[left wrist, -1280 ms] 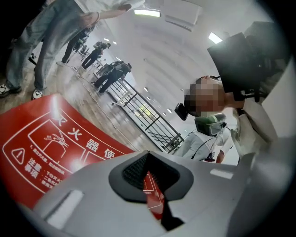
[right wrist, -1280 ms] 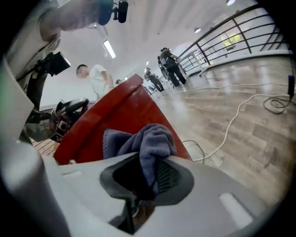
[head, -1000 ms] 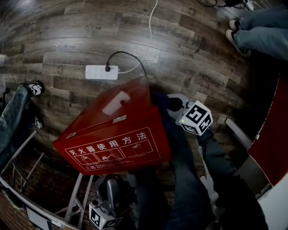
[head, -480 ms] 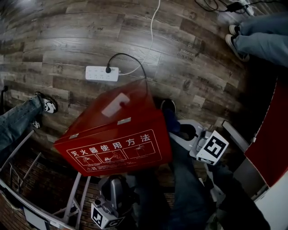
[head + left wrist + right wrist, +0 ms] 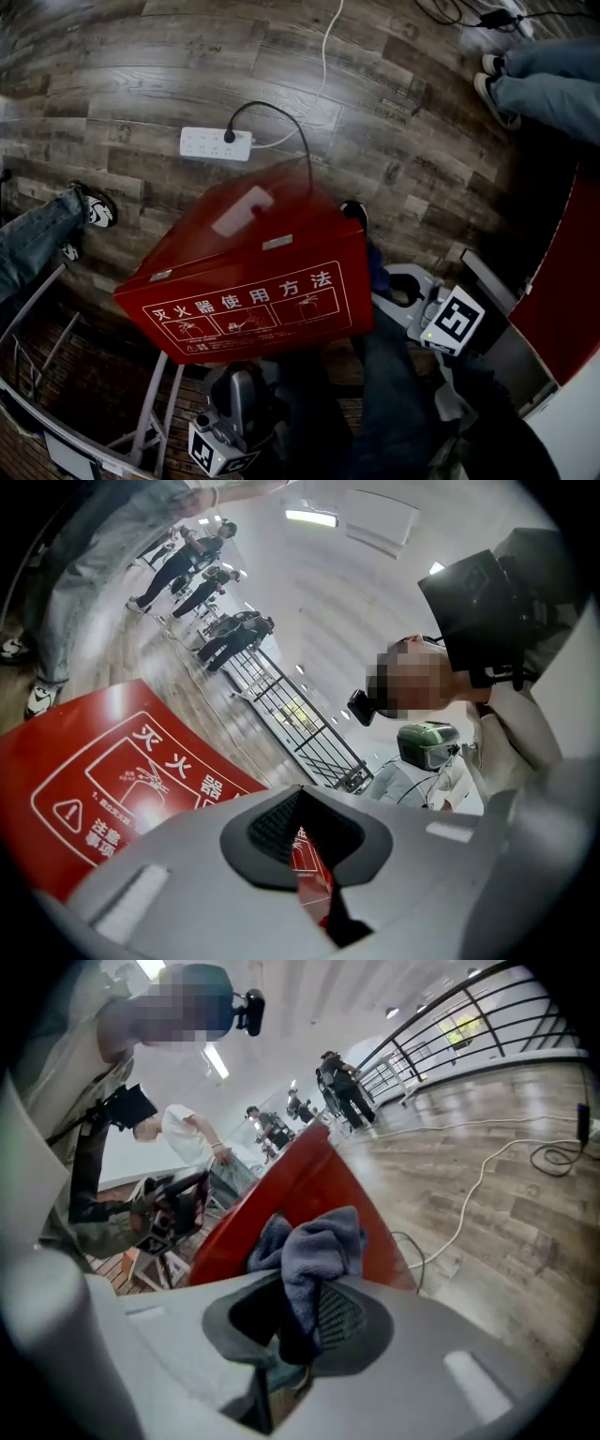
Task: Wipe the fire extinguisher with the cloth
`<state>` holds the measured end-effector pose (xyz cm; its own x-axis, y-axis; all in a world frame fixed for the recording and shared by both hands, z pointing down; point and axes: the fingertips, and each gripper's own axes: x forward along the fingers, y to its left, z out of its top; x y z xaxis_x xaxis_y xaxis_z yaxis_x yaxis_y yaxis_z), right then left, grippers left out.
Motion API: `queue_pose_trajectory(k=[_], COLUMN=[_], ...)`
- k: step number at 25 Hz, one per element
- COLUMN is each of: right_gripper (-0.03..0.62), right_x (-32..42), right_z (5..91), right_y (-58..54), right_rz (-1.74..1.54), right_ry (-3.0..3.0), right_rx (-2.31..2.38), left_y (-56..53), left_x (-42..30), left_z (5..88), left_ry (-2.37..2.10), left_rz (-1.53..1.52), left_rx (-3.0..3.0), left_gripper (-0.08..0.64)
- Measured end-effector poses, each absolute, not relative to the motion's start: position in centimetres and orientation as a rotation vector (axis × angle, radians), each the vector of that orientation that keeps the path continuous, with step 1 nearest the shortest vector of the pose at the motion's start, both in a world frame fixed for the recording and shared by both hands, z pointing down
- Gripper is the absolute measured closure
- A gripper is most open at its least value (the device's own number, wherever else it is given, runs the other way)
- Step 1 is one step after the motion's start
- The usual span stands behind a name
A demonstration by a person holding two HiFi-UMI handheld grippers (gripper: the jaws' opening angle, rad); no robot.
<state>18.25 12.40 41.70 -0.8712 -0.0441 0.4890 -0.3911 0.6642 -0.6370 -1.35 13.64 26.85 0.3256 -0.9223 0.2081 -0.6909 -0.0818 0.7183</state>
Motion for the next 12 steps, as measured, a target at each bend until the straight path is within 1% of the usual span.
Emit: queue_pose_trajectory(k=[7,9,12], right_gripper=[0.517,0.517,0.517], right_x=[18.9,17.0,11.0], right_z=[39.3,39.1,38.9], right_y=[20.3,23.2,25.4], right_rz=[0.954,0.867,0.639], right_ry=[-2.282,-2.262,-2.298], right_rx=[0.572,0.544,0.537], left_y=[16.0,17.2,19.4], left_x=[-4.7,-6.1,-8.3], left_z=[26.7,26.9,27.5], left_ry=[-1.353,-1.328,-1.286], left_rz=[-0.337,-0.315,-0.257], left_rx=[1.889,1.907,1.926], left_gripper=[0.555,0.555,0.555])
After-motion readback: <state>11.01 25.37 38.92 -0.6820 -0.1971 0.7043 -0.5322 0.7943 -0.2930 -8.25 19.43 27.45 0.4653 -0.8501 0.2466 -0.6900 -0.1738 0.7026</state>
